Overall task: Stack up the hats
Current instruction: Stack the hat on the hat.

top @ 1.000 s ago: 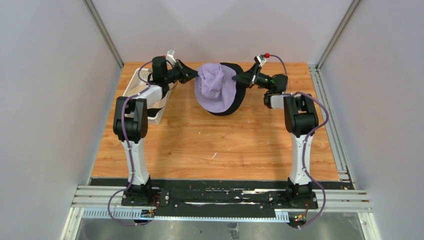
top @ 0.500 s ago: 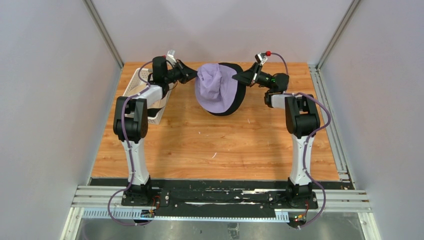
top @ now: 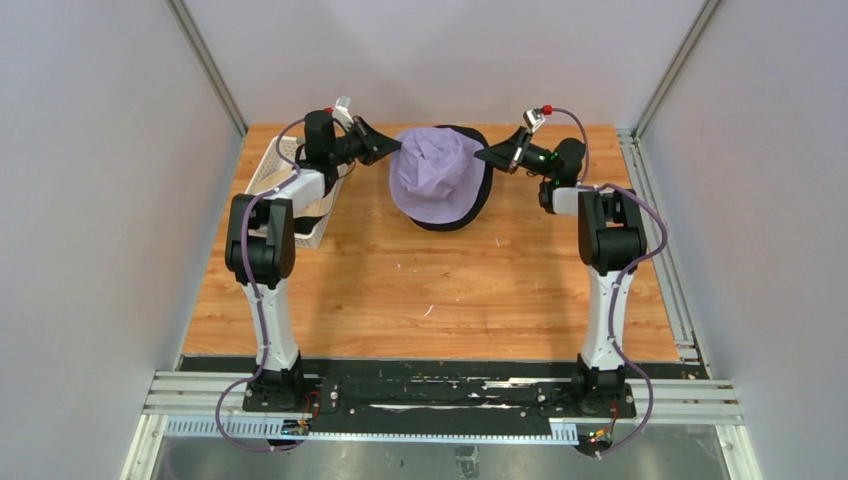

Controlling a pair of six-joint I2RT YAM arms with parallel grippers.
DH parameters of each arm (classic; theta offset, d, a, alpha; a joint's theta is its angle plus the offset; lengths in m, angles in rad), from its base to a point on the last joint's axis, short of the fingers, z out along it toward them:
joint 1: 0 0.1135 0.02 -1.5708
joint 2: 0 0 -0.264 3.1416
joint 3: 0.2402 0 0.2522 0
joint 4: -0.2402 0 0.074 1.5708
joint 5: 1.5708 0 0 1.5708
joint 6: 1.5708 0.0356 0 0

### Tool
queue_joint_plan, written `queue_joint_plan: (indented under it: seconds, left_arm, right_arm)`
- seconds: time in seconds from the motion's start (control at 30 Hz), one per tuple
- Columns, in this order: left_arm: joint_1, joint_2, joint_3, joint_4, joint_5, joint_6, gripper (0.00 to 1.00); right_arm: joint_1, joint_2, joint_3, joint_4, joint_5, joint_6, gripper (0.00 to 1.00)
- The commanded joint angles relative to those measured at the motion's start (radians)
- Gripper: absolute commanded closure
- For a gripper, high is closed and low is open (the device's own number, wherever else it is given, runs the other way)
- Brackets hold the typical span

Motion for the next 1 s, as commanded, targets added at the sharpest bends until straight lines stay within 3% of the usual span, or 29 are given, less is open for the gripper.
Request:
queue_joint_plan:
  seconds: [0.0,0.4,0.73,0.97]
  left_arm:
    - [-0.013,-0.047,0.026,0.004,0.016,0.014,1.0]
    - [-0.019,-0.027,0.005,0.004,-0.034,0.038,1.0]
    - [-0.018,0.039,-0.016,-0.023,-0.101,0.084,1.0]
    - [-0.018,0.066,0.001,-0.161,-0.186,0.184,1.0]
  right_arm:
    - [-0.046,0.008,0.029,-0.091,0.022,-0.112,0.99]
    - [-0.074,0.016,0.115,-0.526,0.072,-0.458,0.99]
    - [-0.101,0.067,0.152,-0.602,0.105,-0.512,0.99]
    - [-0.102,0.091,0.16,-0.627,0.114,-0.533,1.0]
